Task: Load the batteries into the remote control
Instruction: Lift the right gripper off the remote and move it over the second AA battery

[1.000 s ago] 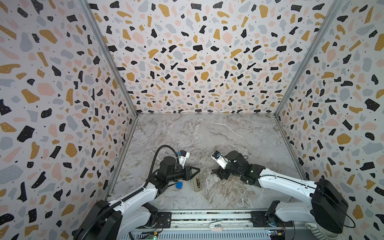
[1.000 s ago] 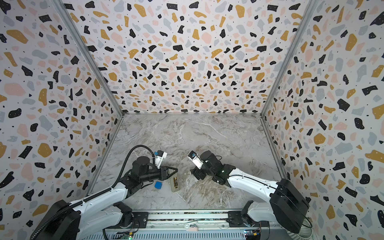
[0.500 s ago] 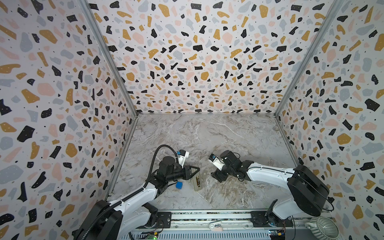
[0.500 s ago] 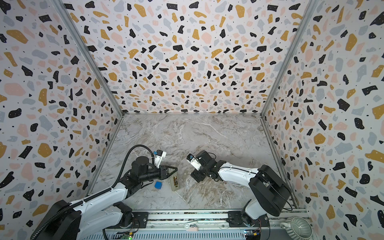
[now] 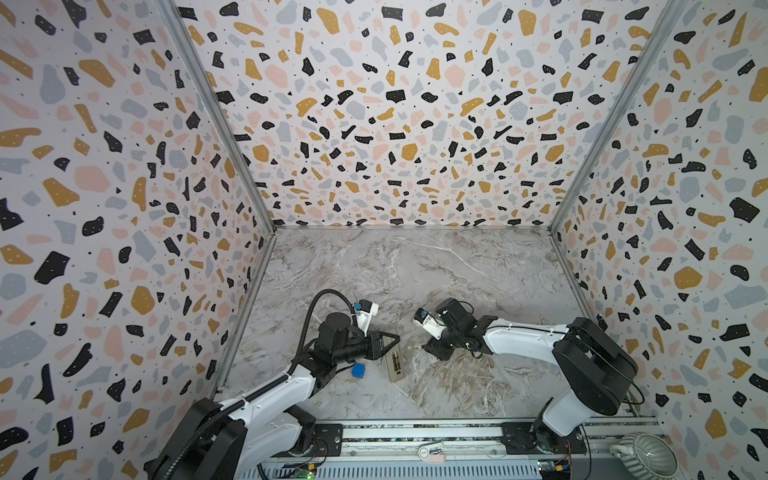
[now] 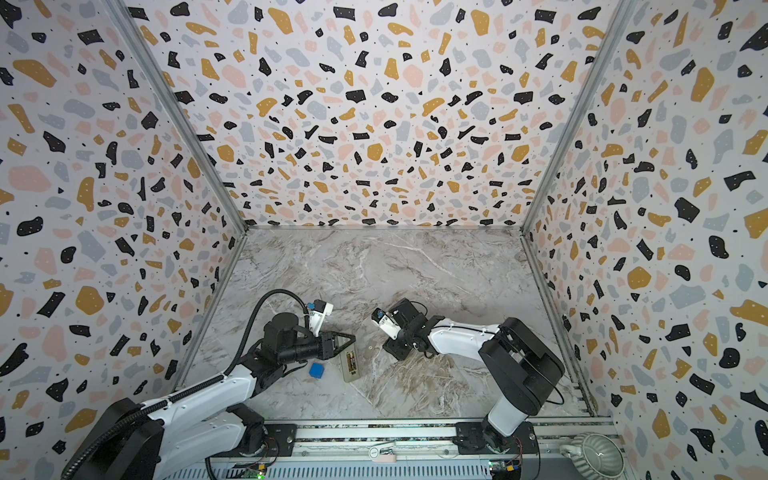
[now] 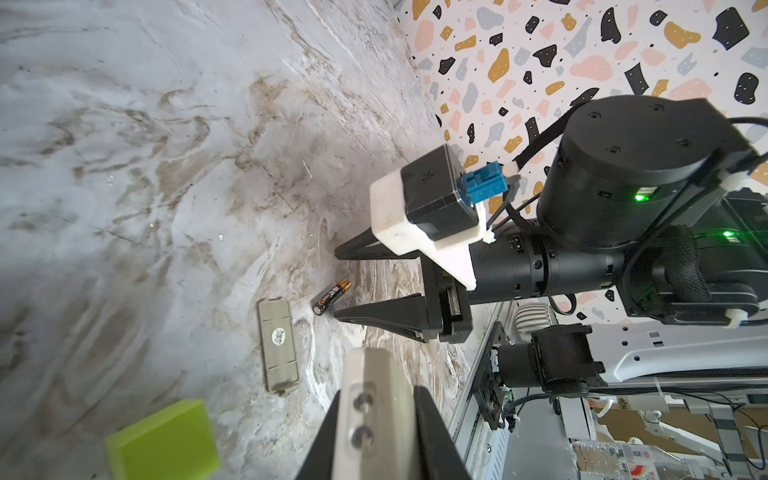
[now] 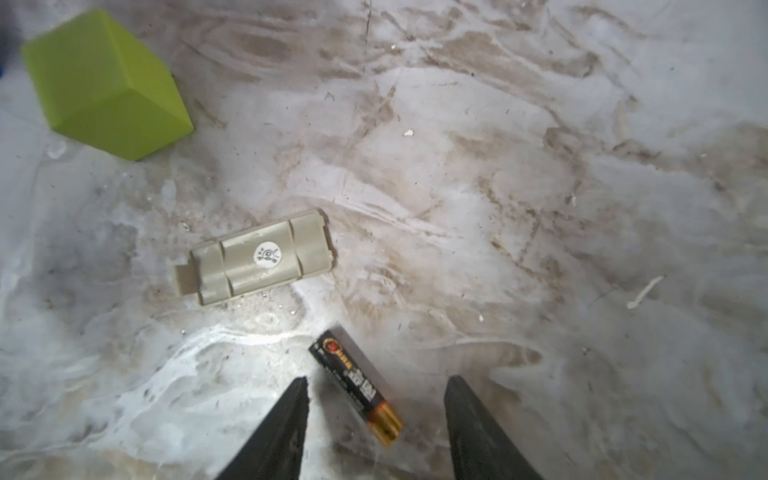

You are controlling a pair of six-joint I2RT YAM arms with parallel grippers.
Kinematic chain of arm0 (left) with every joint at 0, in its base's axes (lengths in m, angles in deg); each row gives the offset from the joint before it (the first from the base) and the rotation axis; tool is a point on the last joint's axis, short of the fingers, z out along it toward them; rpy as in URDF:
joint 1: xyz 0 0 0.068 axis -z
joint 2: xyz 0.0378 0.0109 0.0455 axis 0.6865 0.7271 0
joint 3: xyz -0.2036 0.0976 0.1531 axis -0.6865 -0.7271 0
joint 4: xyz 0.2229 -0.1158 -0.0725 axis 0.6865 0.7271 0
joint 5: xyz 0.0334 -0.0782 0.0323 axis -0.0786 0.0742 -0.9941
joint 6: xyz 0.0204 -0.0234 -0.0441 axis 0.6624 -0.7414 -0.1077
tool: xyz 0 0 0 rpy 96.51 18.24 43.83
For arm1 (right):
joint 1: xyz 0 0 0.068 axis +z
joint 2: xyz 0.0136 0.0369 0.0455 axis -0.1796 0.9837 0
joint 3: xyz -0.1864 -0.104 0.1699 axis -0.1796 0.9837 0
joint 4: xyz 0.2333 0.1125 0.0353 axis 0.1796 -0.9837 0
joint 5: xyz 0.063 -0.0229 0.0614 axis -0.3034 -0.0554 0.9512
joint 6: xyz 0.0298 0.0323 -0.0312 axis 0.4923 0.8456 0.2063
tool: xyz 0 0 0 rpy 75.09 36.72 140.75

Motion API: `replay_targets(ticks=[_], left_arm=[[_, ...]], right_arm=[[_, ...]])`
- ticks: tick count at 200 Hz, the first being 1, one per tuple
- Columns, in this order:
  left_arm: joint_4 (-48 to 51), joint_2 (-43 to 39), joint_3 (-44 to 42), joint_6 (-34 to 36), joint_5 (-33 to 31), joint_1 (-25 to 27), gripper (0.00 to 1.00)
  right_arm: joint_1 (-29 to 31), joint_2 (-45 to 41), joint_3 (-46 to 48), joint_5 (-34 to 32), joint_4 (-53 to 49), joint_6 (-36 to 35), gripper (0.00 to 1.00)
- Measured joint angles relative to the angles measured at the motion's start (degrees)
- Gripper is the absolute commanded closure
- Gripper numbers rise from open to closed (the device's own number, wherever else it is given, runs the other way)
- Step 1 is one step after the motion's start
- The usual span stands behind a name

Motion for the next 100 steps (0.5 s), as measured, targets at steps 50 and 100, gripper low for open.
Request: replay_targets(ticks=[50,100], left_arm=[[-0.04,0.48,0.0,-0.22,0.0,-0.04,1.0],[-0.04,0.48,0.0,-0.39,0.0,-0.04,1.0]], right_arm=[[0.0,0.83,-0.42,0.98,-1.27,-0.5,0.65],[0.0,2.03,-1.62,1.27,-2.03,-1.27,0.78]])
